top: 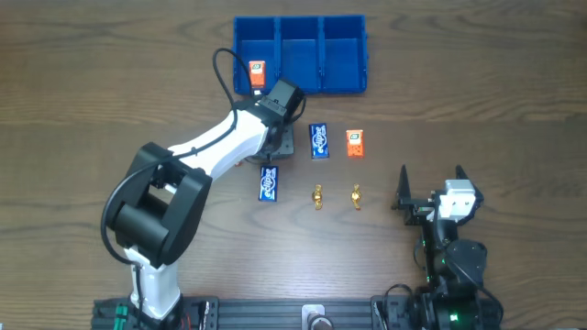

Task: Sort Candies Into Trays

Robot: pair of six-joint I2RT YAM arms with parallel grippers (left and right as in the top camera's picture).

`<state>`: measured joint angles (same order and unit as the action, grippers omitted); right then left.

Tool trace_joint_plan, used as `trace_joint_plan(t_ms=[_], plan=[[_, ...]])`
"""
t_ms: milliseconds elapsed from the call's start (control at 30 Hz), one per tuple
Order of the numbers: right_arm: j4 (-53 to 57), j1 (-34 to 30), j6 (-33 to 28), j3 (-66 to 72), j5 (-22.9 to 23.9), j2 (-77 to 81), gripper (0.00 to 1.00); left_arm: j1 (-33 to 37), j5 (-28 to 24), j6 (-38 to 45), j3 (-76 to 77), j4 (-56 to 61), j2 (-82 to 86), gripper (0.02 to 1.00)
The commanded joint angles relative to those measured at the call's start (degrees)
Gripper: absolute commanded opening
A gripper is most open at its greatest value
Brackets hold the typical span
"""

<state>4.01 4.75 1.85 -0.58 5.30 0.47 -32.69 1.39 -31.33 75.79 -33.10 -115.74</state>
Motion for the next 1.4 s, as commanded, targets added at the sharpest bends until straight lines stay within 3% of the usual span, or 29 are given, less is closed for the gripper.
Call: trace_joint_plan(t_ms=[33, 100, 200, 367, 533, 700, 833, 967, 1167, 1267, 1400], plan=[[0.22, 0.37, -0.85, 0.13, -0.07, -0.31, 0.998, 0.42, 5.35, 2.16, 5.79, -1.4, 9.31, 0.281], [0.22, 0.37, -0.85, 0.13, -0.07, -0.31, 0.998, 1.11, 10.43, 5.75, 14.32, -5.31, 12.63, 0.286], [0.22, 0.37, -0.85, 0.13, -0.07, -0.31, 0.998, 4.76, 11.13, 10.12, 27.02, -8.98, 9.79, 0.29], [0.22, 0.37, -0.83, 0.13, -0.07, -0.31, 0.998, 12.07, 4.44, 12.81, 40.37, -12.02, -3.61, 0.299], [0.22, 0.37, -0.85, 0.13, -0.07, -0.31, 0.998, 12.48, 2.49, 14.6, 48.72, -14.97, -14.75, 0.314], [0.22, 0.37, -0.85, 0.13, -0.07, -0.31, 0.998, 12.52, 2.54, 14.62, 48.98, -15.1, -15.74, 0.345], [0.22, 0.37, -0.85, 0.13, -0.07, -0.31, 0.998, 12.35, 1.9, 14.38, 49.0, -15.34, -15.43, 0.649], [0.22, 0.37, -0.85, 0.13, -0.09, -0.31, 0.998, 5.55, 5.03, 9.53, 49.0, -19.63, -9.49, 0.792], [0.22, 0.37, -0.85, 0.13, -0.07, -0.31, 0.998, -10.71, 5.16, -2.69, 48.85, -23.69, -10.78, 0.761], [0.22, 0.37, -0.85, 0.13, -0.07, -0.31, 0.998, -15.91, 3.32, -6.4, 48.83, -24.33, -16.46, 0.761], [0.22, 0.37, -0.85, 0.13, -0.07, -0.31, 0.998, -17.62, -1.05, -9.22, 48.83, -23.19, -23.82, 0.739]])
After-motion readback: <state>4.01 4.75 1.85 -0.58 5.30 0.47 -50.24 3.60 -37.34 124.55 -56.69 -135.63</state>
